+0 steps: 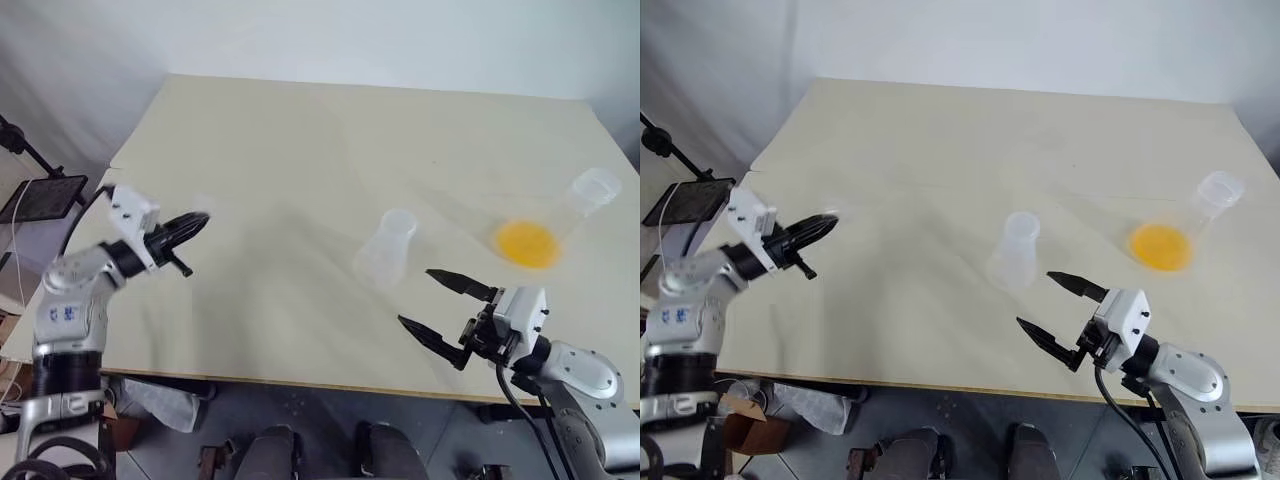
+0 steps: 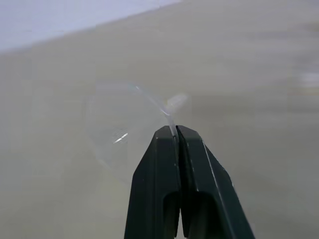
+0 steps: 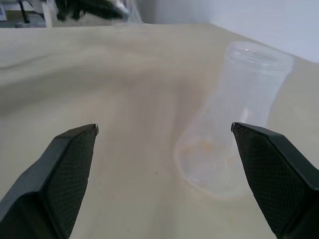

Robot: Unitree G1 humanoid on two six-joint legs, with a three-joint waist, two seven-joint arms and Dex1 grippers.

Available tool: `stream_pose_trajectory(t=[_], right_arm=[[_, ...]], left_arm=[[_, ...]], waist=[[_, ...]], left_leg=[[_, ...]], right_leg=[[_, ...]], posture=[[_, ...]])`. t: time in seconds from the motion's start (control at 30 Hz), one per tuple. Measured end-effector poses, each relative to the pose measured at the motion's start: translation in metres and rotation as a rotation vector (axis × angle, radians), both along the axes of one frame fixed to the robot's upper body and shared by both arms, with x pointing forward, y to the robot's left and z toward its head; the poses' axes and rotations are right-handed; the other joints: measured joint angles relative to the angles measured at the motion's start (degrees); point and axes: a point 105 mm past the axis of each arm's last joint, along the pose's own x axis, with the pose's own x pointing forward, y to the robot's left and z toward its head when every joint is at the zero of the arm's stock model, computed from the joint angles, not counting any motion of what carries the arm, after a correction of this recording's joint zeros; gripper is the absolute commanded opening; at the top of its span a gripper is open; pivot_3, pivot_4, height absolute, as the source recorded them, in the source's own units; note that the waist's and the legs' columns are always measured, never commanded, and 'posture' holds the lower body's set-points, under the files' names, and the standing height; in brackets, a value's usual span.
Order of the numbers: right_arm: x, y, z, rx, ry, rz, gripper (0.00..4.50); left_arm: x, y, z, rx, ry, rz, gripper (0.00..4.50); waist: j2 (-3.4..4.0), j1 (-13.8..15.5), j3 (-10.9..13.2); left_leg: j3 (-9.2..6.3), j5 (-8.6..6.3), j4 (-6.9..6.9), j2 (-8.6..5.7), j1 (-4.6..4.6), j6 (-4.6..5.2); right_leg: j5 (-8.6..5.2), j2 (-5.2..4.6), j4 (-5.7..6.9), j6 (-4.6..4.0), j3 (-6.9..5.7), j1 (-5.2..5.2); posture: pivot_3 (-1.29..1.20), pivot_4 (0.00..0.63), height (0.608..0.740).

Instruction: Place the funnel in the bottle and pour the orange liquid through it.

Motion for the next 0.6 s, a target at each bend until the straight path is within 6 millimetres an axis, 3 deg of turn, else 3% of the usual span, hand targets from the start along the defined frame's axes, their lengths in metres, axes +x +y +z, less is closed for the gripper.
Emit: stream_pose_trajectory(t=[0.07, 0.17, 0.33, 0.47, 0.6], right_arm=[[-0.004, -0.007, -0.002, -0.007, 0.011, -0.033, 4.5], [-0.011, -0.021, -0.006, -0.02, 0.028, -0.1, 4.5], [-0.016, -0.038, -0.004, 0.001, 0.001, -0.213, 4.5], [-0.022, -0.044, -0.009, -0.003, 0.012, -0.26, 4.5], [-0.028, -0.04, -0.01, 0.007, 0.01, -0.279, 4.5]], left_arm=[[0.001, -0.027, 0.035, 0.069, -0.106, -0.152, 0.01], [-0.002, -0.071, 0.052, 0.256, -0.204, -0.377, 0.01], [0.009, -0.129, 0.05, 0.349, -0.233, -0.56, 0.01], [0.018, -0.159, 0.04, 0.464, -0.273, -0.628, 0.01], [0.021, -0.178, 0.046, 0.5, -0.327, -0.66, 0.01]], waist=[[0.0, 0.0, 0.0], [0.0, -0.1, 0.0], [-0.02, -0.4, 0.0], [-0.05, -0.3, 0.0], [-0.09, -0.3, 0.1]], left_leg=[[0.09, 0.01, 0.0, -0.09, 0.01, 0.03], [0.19, 0.02, -0.04, -0.13, 0.01, 0.06], [0.42, 0.06, -0.05, -0.03, 0.0, 0.12], [0.55, 0.07, -0.05, 0.04, -0.02, 0.13], [0.6, 0.08, -0.05, 0.02, -0.05, 0.16]], right_leg=[[0.02, 0.03, 0.02, 0.03, -0.1, 0.0], [0.04, 0.05, 0.01, 0.07, -0.37, -0.01], [0.04, 0.11, -0.06, 0.1, -0.38, -0.04], [0.04, 0.16, -0.07, 0.1, -0.33, -0.12], [0.05, 0.12, -0.1, 0.11, -0.3, -0.13]], posture=[[0.0, 0.15, 0.74], [0.0, 0.15, 0.74], [0.0, 0.15, 0.74], [0.0, 0.15, 0.74], [0.0, 0.15, 0.74]])
